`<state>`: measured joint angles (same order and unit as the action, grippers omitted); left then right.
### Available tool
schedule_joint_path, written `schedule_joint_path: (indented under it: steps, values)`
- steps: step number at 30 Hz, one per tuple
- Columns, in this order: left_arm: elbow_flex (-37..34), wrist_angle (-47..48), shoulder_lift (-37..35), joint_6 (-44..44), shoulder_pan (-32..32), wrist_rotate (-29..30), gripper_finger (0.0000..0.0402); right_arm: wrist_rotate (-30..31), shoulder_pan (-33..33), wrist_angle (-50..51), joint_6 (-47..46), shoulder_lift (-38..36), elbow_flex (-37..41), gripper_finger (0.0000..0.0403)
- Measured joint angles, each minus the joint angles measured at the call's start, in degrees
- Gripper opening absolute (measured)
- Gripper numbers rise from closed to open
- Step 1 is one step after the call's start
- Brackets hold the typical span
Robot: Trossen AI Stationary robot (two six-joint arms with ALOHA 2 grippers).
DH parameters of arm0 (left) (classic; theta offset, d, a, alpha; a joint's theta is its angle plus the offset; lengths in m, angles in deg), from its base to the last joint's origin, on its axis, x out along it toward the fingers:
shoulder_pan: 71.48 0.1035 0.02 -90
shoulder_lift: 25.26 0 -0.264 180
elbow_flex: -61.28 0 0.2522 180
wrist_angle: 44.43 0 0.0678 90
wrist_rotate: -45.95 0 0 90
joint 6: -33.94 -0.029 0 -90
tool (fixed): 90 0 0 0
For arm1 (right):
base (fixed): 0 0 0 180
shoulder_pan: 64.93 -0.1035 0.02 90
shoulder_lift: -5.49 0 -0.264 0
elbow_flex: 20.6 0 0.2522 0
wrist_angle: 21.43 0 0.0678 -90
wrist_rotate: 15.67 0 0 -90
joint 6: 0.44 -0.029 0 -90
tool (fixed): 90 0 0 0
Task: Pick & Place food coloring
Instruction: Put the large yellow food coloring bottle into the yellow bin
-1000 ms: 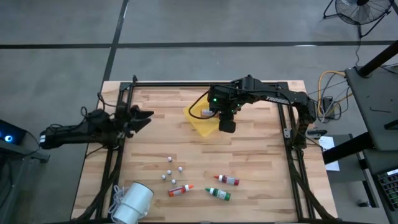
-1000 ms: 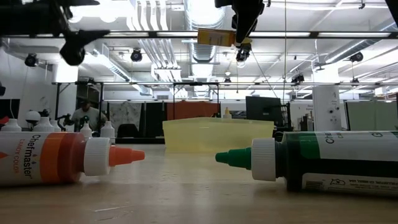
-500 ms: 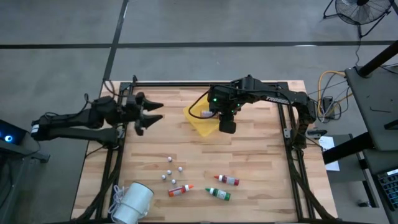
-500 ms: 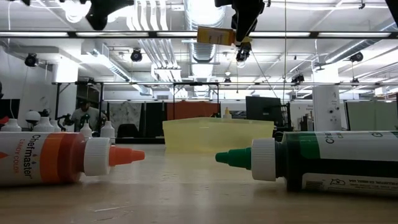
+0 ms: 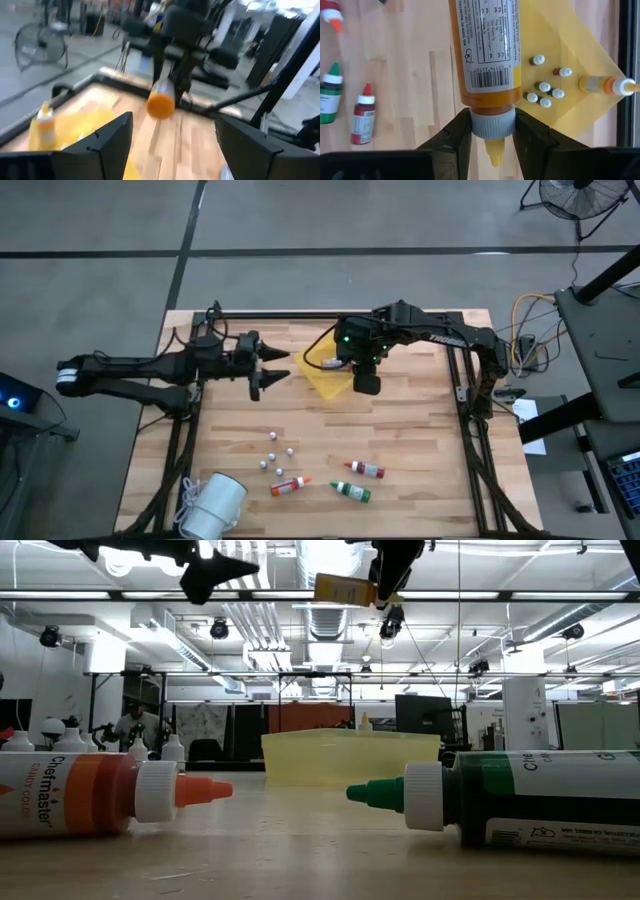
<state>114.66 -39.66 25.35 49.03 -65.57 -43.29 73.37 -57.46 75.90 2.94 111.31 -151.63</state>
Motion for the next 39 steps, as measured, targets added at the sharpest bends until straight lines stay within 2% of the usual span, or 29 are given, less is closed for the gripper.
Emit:
schedule_joint_path:
  steps: [10,17,24,33,39]
  values:
    - [0.46,-7.22,3.76,-1.50,0.00,-1.37,0.0254,-1.40,0.04,0.00,-0.20,-0.13,-9.12,0.0109]
    - [5.86,-6.97,7.93,-3.66,0.00,-1.39,0.0254,-2.54,0.04,0.07,-0.23,-0.10,-13.94,0.0109]
    - [11.23,-6.43,11.21,-5.63,0.00,-1.44,0.0254,-2.54,-0.11,0.22,-0.20,0.04,-14.51,0.0109]
    - [18.91,1.11,16.37,-6.20,0.00,-1.43,0.0254,-2.52,-0.09,0.25,0.39,0.04,-14.49,0.0109]
    - [22.80,1.70,19.59,-6.49,0.02,-1.86,0.0254,-2.50,-0.35,0.46,1.29,0.04,-14.47,0.0109]
